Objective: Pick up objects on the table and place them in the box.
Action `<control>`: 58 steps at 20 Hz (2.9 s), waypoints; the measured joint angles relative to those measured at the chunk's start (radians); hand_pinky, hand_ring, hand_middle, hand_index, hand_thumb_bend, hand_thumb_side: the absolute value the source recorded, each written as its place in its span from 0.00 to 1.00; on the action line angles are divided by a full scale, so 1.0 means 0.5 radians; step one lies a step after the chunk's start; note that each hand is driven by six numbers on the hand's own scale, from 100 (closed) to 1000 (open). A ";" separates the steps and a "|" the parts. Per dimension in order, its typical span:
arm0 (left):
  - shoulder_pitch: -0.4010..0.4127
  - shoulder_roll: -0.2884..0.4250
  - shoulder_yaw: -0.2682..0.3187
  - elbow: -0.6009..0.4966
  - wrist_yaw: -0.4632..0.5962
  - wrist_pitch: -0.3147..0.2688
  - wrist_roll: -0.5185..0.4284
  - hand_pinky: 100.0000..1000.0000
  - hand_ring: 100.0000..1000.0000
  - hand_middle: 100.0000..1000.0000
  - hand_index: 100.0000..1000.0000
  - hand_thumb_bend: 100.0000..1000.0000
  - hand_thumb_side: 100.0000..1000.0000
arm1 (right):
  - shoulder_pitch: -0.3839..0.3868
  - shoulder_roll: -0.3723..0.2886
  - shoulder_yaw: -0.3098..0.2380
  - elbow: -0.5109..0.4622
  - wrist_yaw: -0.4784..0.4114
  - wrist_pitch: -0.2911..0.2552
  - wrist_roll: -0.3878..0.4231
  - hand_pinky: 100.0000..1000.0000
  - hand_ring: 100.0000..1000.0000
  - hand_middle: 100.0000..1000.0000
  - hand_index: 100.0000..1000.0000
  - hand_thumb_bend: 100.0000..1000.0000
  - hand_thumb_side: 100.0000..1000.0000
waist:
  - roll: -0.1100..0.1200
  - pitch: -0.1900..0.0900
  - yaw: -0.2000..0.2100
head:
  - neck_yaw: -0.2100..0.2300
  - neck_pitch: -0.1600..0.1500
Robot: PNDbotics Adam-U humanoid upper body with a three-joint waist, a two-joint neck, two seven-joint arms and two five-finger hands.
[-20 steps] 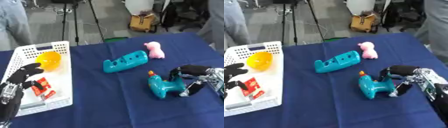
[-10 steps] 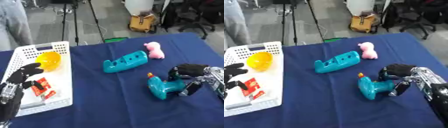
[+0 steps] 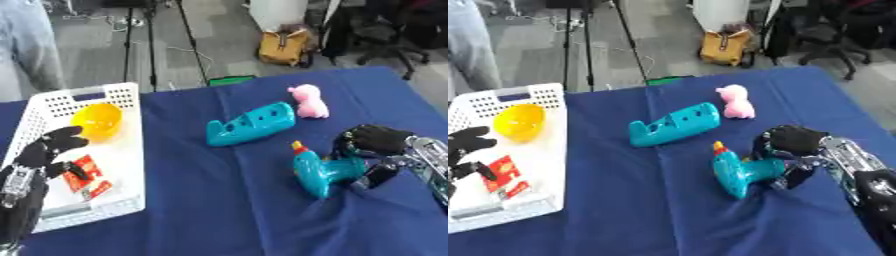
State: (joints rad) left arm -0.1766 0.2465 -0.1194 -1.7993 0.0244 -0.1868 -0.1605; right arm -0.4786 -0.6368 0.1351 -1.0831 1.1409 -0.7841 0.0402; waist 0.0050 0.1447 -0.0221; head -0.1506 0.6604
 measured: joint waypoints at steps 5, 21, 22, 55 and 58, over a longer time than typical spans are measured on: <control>0.000 0.000 0.000 0.000 0.000 0.000 0.000 0.41 0.78 0.80 0.72 0.21 1.00 | 0.011 0.013 -0.045 -0.008 -0.223 0.016 -0.021 0.30 0.41 0.36 0.46 0.34 0.17 | 0.000 0.000 -0.001 | 0.001 0.000; 0.000 0.000 0.000 0.000 0.000 0.000 0.000 0.41 0.78 0.79 0.72 0.21 1.00 | -0.007 0.015 -0.125 -0.379 -1.291 0.293 0.454 0.26 0.38 0.33 0.44 0.31 0.17 | 0.001 0.000 0.000 | 0.009 0.000; 0.000 0.000 0.000 0.000 0.000 0.000 0.000 0.41 0.78 0.80 0.72 0.21 1.00 | -0.030 0.015 -0.121 -0.396 -1.337 0.311 0.485 0.26 0.38 0.33 0.44 0.31 0.17 | 0.002 0.000 0.002 | 0.008 0.000; -0.090 -0.039 -0.113 -0.002 0.074 0.018 -0.104 0.41 0.78 0.80 0.72 0.21 0.99 | -0.885 0.462 -0.032 0.066 -1.323 0.487 0.422 0.26 0.39 0.33 0.43 0.32 0.18 | -0.033 0.010 0.606 | -0.144 -0.073; -0.103 -0.040 -0.124 -0.009 0.082 0.020 -0.116 0.41 0.78 0.80 0.72 0.21 0.99 | -0.907 0.510 -0.036 0.138 -1.257 0.473 0.437 0.26 0.39 0.33 0.43 0.32 0.18 | -0.034 0.010 0.651 | -0.159 -0.073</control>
State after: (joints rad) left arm -0.2281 0.2267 -0.1814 -1.8039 0.0654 -0.1769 -0.2183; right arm -0.9322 -0.3818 0.1172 -1.0142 0.5124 -0.5476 0.2587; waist -0.0123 0.1499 0.3036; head -0.2300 0.6240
